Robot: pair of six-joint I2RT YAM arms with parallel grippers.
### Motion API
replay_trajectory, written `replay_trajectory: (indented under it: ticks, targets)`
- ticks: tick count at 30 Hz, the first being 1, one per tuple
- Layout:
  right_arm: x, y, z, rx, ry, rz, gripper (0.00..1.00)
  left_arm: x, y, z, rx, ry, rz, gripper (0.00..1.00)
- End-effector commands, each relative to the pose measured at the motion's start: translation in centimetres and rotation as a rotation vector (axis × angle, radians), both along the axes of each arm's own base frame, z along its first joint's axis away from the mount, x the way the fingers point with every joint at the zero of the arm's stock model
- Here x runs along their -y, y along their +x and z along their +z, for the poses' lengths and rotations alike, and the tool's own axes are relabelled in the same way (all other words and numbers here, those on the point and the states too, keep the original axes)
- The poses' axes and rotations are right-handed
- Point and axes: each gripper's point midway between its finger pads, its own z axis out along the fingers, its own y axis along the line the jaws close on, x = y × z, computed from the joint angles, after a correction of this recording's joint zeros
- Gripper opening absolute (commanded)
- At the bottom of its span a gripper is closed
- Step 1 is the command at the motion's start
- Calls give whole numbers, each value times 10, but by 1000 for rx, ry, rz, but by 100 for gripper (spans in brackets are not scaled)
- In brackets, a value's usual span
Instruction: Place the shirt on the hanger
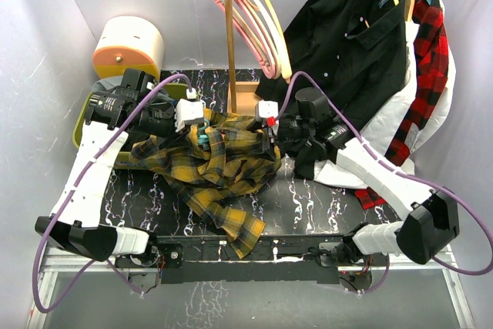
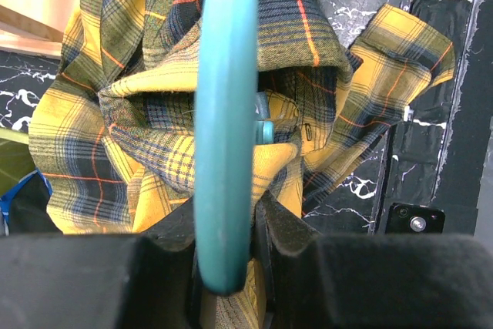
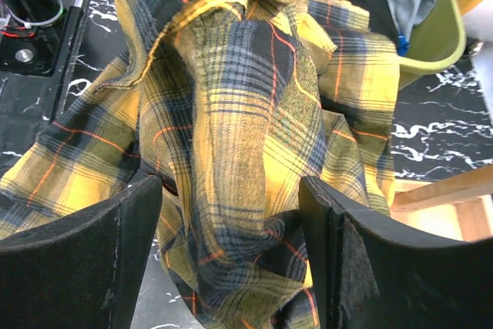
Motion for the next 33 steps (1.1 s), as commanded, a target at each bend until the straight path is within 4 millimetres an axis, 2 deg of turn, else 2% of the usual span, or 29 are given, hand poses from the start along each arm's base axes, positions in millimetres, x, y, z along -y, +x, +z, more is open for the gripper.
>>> replay_trajectory:
  ticks: [1,5,6,8,9,12,14,16,19,20,22,23,24,25,28,31,33]
  targets:
    - [-15,0,34,10,86,57,70,12,-12,17,30,-74,-69,0]
    - [-25,1,33,-24,94,84,55,15,-10,20,42,-90,-66,0]
    - [-28,0,33,-28,93,90,45,16,-9,20,46,-92,-66,0]
    - [-31,2,30,-40,91,81,11,17,-6,22,50,-98,-61,0]
    - [-30,4,27,-55,90,60,8,18,-6,23,53,-102,-59,0]
    - [-25,0,18,-98,103,7,8,19,-2,25,62,-111,-48,0]
    - [-17,-2,22,-133,169,-76,8,21,-2,26,62,-120,-47,0]
    - [-10,-10,20,-227,210,-136,8,22,-2,26,55,-128,-45,0]
    - [-2,-28,5,-380,221,-171,8,22,0,24,47,-129,-29,0]
    - [1,-33,-1,-415,232,-193,8,22,3,23,41,-131,-8,9]
    - [10,-38,-12,-458,262,-264,8,22,6,24,24,-131,29,44]
    - [16,-38,-18,-473,272,-311,8,22,6,24,14,-132,40,56]
    - [22,-36,-24,-488,278,-361,8,22,6,25,6,-134,52,67]
    - [29,-35,-33,-503,279,-411,8,22,6,27,-4,-139,66,74]
    - [43,-40,-38,-521,309,-480,8,21,3,30,4,-151,80,78]
    - [53,-42,-24,-512,390,-522,8,19,2,31,5,-148,92,79]
    - [63,-39,-23,-518,414,-584,8,16,8,34,23,-140,140,84]
